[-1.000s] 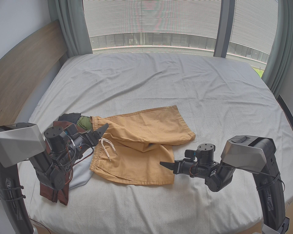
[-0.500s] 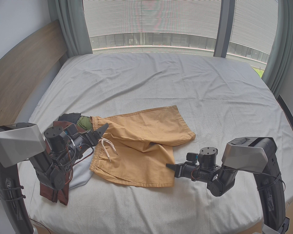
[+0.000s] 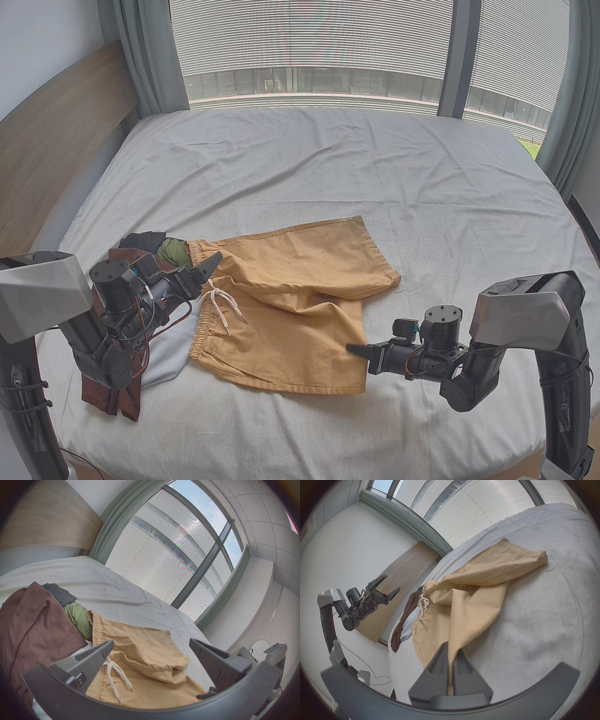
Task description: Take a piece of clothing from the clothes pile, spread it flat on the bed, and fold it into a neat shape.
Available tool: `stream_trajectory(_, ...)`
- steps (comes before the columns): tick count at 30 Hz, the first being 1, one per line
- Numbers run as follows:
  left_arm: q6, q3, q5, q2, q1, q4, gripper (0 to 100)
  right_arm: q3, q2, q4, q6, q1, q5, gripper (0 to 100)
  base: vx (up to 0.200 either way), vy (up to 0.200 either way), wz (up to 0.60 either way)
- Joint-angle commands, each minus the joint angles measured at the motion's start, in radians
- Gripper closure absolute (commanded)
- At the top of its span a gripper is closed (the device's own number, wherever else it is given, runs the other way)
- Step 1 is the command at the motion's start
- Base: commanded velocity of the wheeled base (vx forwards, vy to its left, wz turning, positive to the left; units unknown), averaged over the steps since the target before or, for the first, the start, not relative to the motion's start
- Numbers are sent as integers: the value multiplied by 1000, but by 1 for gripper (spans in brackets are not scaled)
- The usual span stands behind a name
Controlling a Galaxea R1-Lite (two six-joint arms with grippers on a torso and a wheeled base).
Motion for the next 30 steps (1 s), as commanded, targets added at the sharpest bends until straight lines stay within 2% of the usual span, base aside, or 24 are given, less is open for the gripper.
stream_trajectory(1,1,0,0,2,0,-1,0,0,-16,-1,-3,15,-2,100,0,0,0)
stream_trajectory(6,1,2,0,5,0,1,0,-63,-3,16,-3,52,-4,100,0,0,0)
stream_trajectory(10,1,3,0,9,0,1,0,-161,27,91,-2,81,-4,100,0,0,0)
stream_trajectory(23,1,3,0,9,2,-1,0,-411,133,214,0,115,-2,100,0,0,0)
stream_trajectory(30,1,3,0,9,2,1,0,-490,147,274,-2,132,-4,100,0,0,0)
